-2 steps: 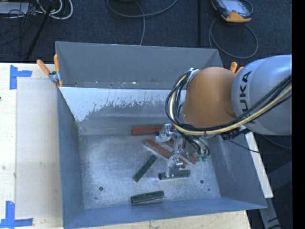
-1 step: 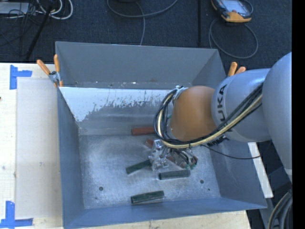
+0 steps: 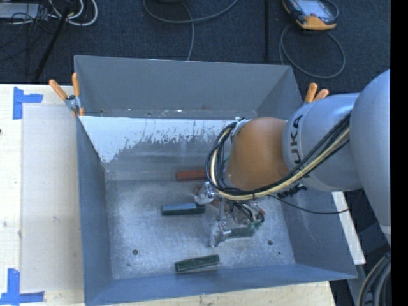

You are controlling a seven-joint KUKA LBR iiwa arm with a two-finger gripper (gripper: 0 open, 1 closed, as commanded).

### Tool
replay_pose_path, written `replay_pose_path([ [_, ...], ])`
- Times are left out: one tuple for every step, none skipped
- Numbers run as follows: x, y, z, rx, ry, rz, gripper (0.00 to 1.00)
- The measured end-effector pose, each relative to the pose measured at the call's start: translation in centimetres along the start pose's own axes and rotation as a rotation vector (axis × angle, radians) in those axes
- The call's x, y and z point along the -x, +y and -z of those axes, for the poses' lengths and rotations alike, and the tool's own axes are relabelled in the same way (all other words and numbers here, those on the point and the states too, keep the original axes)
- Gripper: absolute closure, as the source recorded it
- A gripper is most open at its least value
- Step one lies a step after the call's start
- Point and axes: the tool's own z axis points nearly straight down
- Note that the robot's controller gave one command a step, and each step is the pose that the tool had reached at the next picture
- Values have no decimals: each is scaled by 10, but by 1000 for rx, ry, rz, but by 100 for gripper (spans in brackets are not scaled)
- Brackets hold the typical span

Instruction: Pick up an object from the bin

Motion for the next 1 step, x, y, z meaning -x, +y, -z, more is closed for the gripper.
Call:
replay_pose_path([
  [-1, 0, -2, 0, 3, -2, 100],
])
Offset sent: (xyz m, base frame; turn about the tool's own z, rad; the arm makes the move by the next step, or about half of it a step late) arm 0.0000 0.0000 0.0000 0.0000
